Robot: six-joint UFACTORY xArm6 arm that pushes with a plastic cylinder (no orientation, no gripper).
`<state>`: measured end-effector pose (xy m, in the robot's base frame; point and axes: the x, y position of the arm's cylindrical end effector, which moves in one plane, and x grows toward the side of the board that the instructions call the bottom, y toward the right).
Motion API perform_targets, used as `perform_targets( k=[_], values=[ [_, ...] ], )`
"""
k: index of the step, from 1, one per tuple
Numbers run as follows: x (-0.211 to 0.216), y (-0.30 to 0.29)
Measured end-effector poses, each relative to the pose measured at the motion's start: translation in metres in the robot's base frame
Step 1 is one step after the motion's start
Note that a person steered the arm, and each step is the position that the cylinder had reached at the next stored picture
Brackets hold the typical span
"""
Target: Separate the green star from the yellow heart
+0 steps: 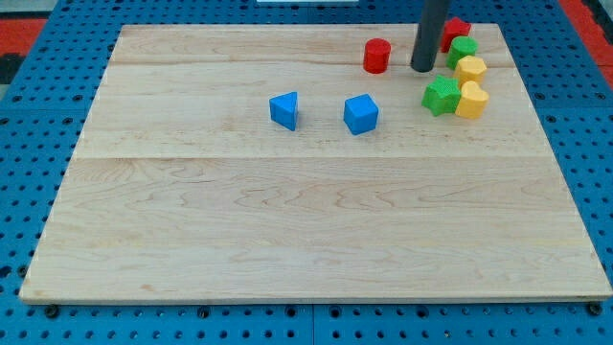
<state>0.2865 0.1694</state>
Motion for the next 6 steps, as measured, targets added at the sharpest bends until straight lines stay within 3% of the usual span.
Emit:
perform_targets(
  k=[2,5,6],
  values=[
    [0.023,0.015],
    [0.083,-0.003],
    [0.087,-0.034]
  ],
)
